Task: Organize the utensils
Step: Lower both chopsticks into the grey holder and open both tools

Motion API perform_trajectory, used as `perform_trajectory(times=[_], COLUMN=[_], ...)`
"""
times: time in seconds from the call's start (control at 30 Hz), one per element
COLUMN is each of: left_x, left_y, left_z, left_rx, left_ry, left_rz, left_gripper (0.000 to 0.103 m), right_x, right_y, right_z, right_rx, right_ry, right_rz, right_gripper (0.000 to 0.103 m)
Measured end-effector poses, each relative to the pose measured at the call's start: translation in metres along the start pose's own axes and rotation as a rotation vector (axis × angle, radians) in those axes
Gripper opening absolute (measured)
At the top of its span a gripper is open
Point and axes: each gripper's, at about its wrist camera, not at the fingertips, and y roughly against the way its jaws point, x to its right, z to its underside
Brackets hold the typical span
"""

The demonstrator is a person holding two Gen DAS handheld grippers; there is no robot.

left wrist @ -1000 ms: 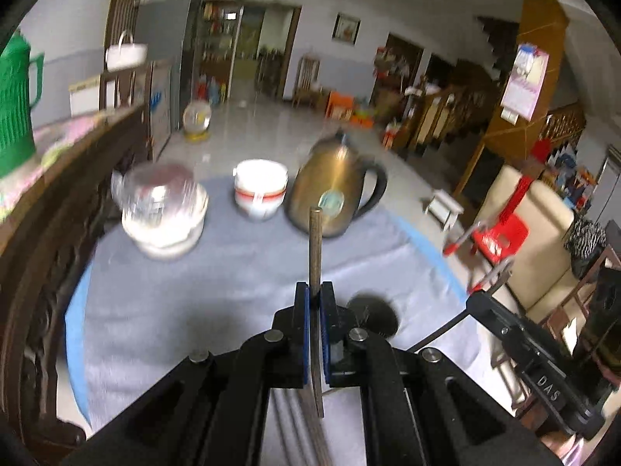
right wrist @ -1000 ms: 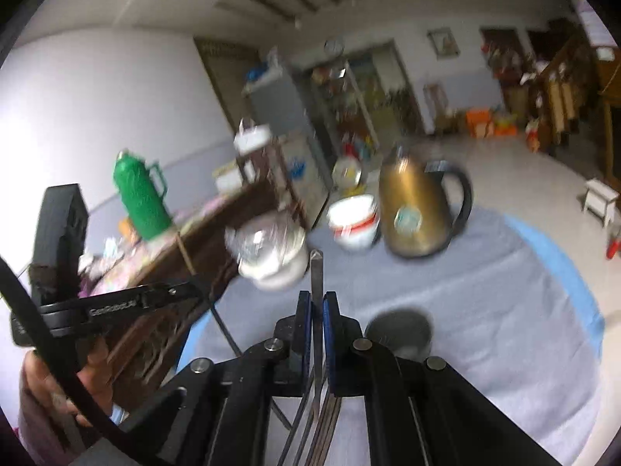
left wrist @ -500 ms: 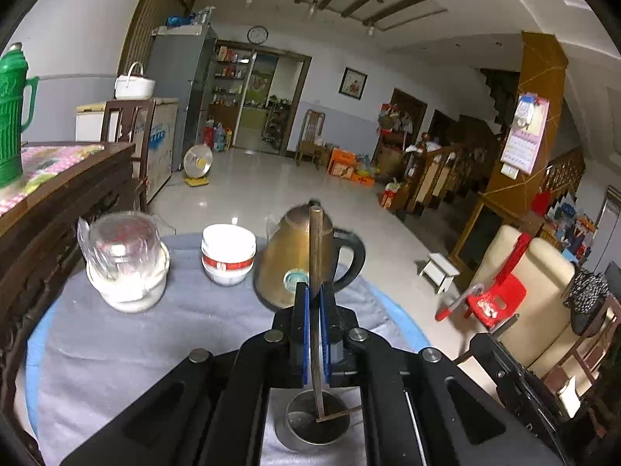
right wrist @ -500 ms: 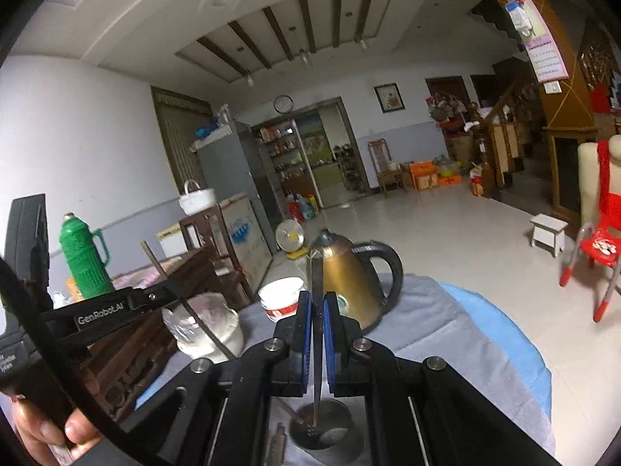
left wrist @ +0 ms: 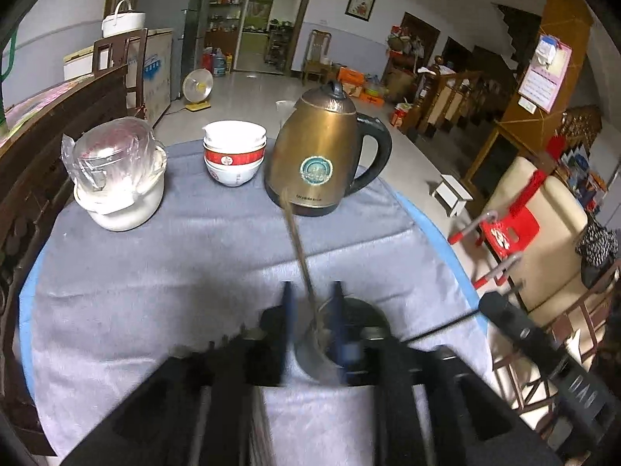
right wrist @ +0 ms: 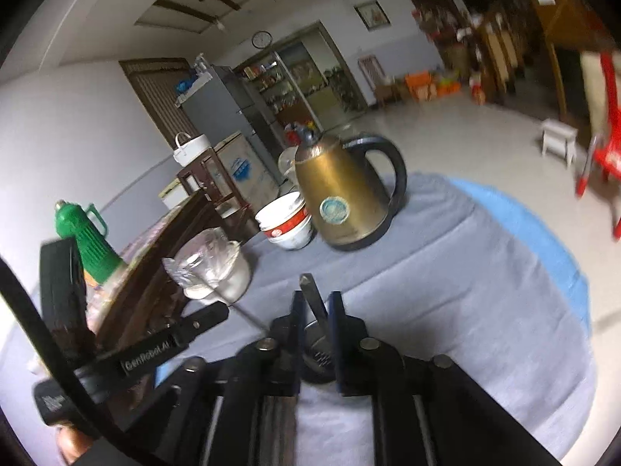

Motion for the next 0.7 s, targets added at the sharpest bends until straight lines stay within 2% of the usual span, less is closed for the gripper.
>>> perform_trajectory(times=[0.03,0.07,0.1,0.17,0.2,0.23,0.27,0.3,0.33,0.43,0.53,0.57,0.63,0.7], left_x=[-0.003,-0.008,-0.012,-0.024,-0.031,-0.040,-0.052,-0.061,-0.071,-0.098,-0.114,-0.118,-0.121,-0.122], left_y=[0.005,0.014,0.019,0.030,0.034,0.036,0.038,0.038,0.038,0.033,0.023,0.019,0.011,0.004], left_z=[0.004,0.009,0.011,0.021,0.026,0.031,0.038,0.043,0.050,0.073,0.098,0.106,0.121,0.136], left_rx=[0.009,0.028,0.034,0.038,0.039,0.034,0.021,0.007,-0.012,-0.069,-0.139,-0.163,-0.207,-0.243], left_ry=[-0.002,-0.006,-0.014,-0.029,-0.027,-0.021,-0.006,0.006,0.021,0.074,0.125,0.136,0.144,0.139], left_rz=[0.002,0.004,0.006,-0.014,-0.029,-0.048,-0.076,-0.098,-0.126,-0.163,-0.147,-0.141,-0.143,-0.137], left_gripper=[0.049,0.049,0.049,0.049,0.049,0.049,0.049,0.049,0.049,0.049,0.049,0.049,0.049,0.049], right_x=[0.004,0.008,0.010,0.015,0.015,0.017,0.017,0.017,0.016,0.006,-0.011,-0.016,-0.022,-0.025], right_y=[0.003,0.006,0.013,0.029,0.034,0.040,0.041,0.044,0.044,0.039,0.021,0.009,-0.017,-0.045], right_z=[0.002,0.005,0.009,0.017,0.018,0.023,0.023,0.029,0.033,0.056,0.081,0.092,0.111,0.134], right_rx=[0.004,0.012,0.030,0.094,0.099,0.101,0.098,0.081,0.062,-0.011,-0.101,-0.149,-0.253,-0.354], right_ry=[-0.020,-0.032,-0.047,-0.056,-0.050,-0.044,-0.046,-0.042,-0.035,0.012,0.065,0.076,0.086,0.093], right_rz=[-0.019,-0.031,-0.047,-0.072,-0.073,-0.085,-0.099,-0.115,-0.122,-0.133,-0.113,-0.105,-0.093,-0.071], right_gripper=[0.042,0.056,0.078,0.078,0.076,0.070,0.062,0.048,0.041,0.037,0.035,0.033,0.023,0.020])
